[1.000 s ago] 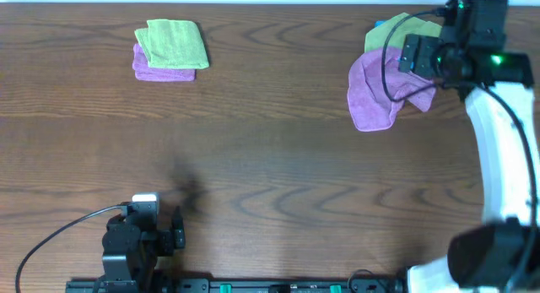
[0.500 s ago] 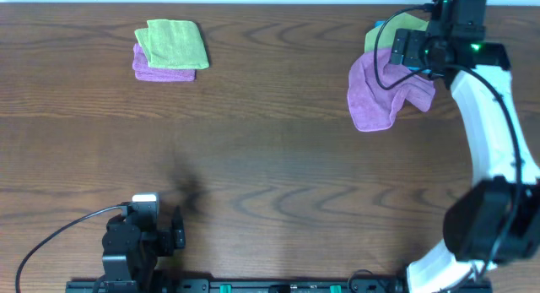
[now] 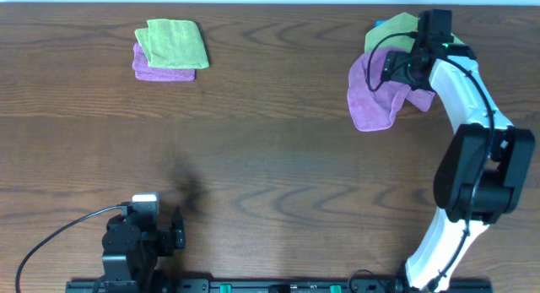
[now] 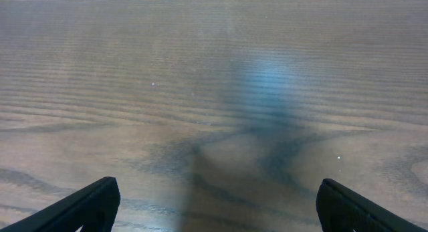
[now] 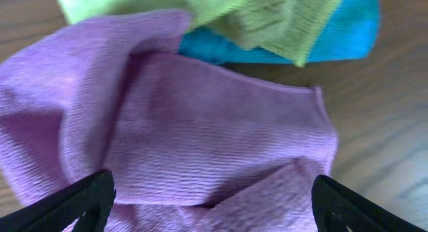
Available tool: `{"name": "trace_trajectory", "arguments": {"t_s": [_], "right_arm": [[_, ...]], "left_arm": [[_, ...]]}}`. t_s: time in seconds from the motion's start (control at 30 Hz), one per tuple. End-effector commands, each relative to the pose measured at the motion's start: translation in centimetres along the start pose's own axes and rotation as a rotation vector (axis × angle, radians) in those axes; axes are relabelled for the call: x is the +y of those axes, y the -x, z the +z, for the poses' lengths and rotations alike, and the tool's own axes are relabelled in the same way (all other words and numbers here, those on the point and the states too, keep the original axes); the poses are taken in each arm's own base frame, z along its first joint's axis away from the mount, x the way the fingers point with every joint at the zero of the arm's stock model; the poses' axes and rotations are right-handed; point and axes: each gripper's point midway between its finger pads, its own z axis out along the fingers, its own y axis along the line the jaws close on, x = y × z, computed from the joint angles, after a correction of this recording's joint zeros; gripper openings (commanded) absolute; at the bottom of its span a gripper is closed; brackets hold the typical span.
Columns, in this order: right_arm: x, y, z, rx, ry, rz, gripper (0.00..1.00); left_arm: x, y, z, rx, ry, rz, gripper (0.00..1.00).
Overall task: Fold the cloth
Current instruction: 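Lower the right gripper and pinch the purple cloth's edge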
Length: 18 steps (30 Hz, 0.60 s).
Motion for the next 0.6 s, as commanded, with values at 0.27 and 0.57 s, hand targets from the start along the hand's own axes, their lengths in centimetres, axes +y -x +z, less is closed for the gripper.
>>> {"name": "trace_trajectory", "arguments": {"t_s": [0.27,0.57], "right_arm": [[-3.2,-1.5,1.9,0.078,-0.021,0.156,0.75],[-2.4,-3.0,3.0,0.136,0.017,0.155,0.64]], "left_arm": [[0.1,-1.1,0.1,0.040,0.006,0.022,0.95],[0.1,-1.1,0.1,0.040,0.006,0.022,0.95]]}}
